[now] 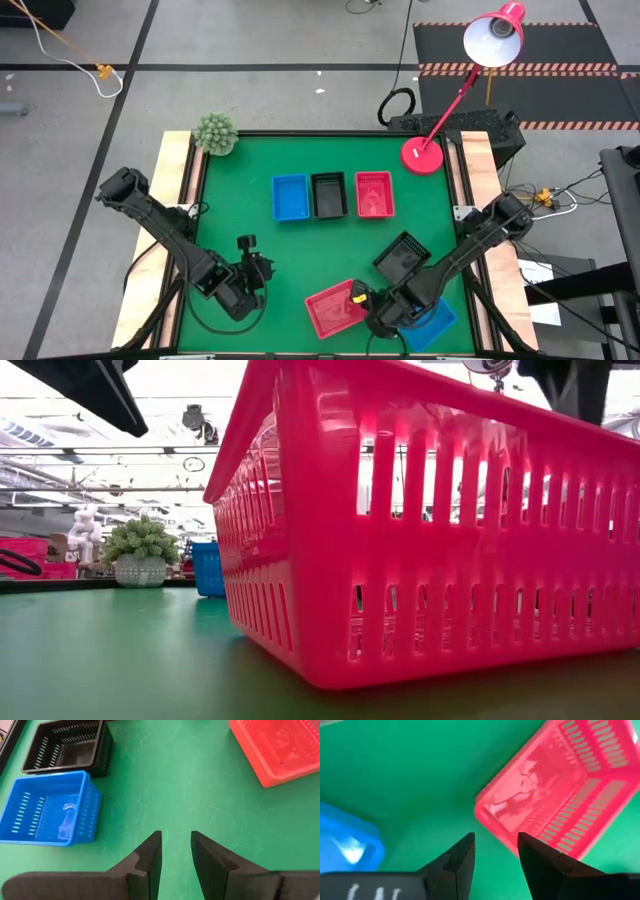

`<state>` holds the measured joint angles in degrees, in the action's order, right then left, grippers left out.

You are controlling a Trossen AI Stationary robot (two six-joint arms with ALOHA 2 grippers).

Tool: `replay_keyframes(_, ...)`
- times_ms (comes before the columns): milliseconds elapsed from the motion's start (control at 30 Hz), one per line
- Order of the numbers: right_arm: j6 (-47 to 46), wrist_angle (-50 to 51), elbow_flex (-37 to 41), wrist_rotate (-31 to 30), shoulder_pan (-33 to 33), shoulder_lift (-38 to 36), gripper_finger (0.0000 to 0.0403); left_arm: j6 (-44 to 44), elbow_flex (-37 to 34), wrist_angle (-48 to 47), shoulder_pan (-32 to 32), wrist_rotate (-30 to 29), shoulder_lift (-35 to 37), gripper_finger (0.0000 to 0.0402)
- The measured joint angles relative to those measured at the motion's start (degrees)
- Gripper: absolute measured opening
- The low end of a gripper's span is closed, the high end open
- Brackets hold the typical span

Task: Stack baskets by color
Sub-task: Stack the bottom red bin on top of the top red bin

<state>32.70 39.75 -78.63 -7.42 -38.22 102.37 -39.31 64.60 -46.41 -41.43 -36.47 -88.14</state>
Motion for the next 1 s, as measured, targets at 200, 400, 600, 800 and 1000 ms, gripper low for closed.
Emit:
replay_keyframes(200, 13.75, -2.64, 0.86, 0.01, 0.02, 0.75, 0.0141, 0.04, 0.00, 0.00, -0.02, 0.02, 0.00, 0.0106)
replay_keyframes(400, 17.90, -5.27, 1.66, -1.52, 0.55, 2.71, 0.0130, 0.08, 0.00, -0.02, 0.00, 0.02, 0.00, 0.0106)
replay_keyframes(600, 17.71, -5.41, 1.66, -1.72, 0.52, 2.47, 0.0082, 0.24, 0.00, -0.07, 0.00, 0.07, 0.00, 0.0106)
replay_keyframes(800, 14.80, -6.55, 1.66, -4.56, 0.20, 2.44, 0.0024, 0.24, 0.00, -0.04, 0.00, 0.09, 0.00, 0.0106)
replay_keyframes(1000, 12.46, -11.00, 1.66, -10.62, -0.87, 2.42, 0.0011, 0.27, 0.00, -0.04, 0.00, 0.13, 0.00, 0.0106)
